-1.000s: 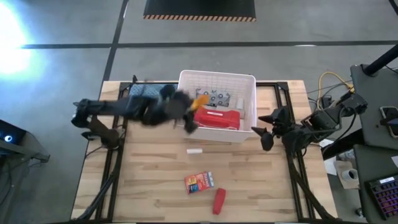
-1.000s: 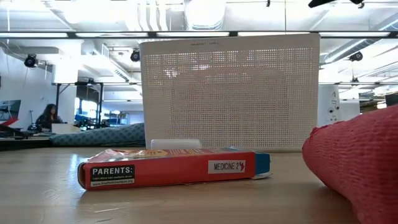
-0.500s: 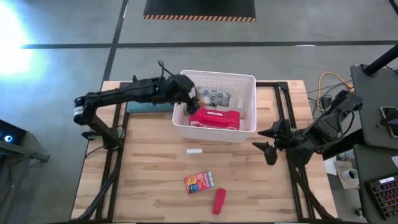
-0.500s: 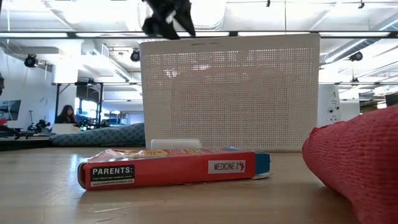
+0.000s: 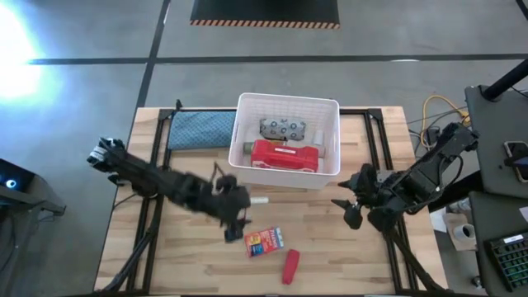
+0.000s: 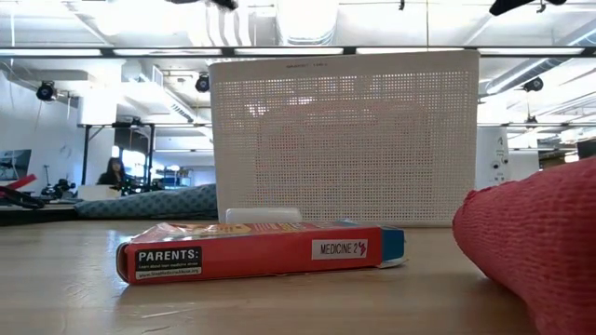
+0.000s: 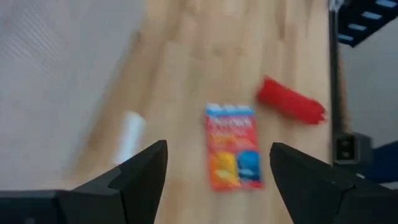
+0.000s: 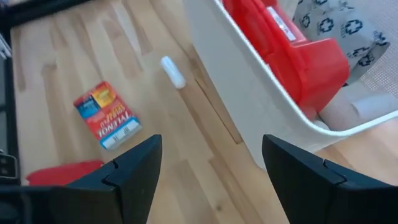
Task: Pick & place medical supplies in basket/bin
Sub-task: Put the red bandage into the white bin
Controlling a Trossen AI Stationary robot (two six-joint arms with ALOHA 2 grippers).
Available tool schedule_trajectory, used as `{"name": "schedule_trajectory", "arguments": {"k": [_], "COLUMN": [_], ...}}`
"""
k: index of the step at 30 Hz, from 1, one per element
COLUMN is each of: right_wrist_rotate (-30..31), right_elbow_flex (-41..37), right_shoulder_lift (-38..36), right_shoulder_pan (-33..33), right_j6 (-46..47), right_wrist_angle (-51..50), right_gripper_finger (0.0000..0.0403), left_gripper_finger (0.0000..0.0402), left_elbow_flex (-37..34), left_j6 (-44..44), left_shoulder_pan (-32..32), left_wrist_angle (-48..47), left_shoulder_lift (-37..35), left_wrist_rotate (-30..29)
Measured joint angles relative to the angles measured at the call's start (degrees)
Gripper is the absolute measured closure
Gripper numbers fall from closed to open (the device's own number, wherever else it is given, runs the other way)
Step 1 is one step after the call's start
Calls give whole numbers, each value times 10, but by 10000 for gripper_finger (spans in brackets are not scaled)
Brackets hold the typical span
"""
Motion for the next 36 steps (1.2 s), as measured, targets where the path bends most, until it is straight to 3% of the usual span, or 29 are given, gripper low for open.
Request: {"name": "schedule_trajectory", "arguments": {"k": [3,8,12,17,20,26,33,36], "right_wrist_rotate": [-6,-25,-97,-179,-201,-246,-364,-370], "right_elbow_flex": [-1,-1,-1,-1,-1,-1,-2,-2], "right_shoulder_lift": [14,33,54,112,161,252,314,340], "right_shoulder_pan": [-1,-1,-1,2,18,43,18,0], "right_j6": [-2,3,4,-30,-144,-520,-730,-769], "right_wrist_angle": [0,2,9,24,60,161,345,407], "right_gripper_finger": [138,138,138,138,138,138,138,138], "left_gripper_finger": [140,140,140,140,140,140,140,140], "left_elbow_flex": [-82,-198,-230,-227,-211,-195,-163,-157], "left_j6": [-66,-100,-155,-156,-148,-149,-221,-244], "left_shoulder_pan": [-36,-59,-56,-55,-55,-60,-107,-131], "left_wrist_angle": [100,277,302,301,302,297,254,253], "left_shoulder_lift": [0,7,27,54,68,74,73,72], "left_wrist_rotate": [-8,-29,-26,-25,-24,-15,-4,-6]}}
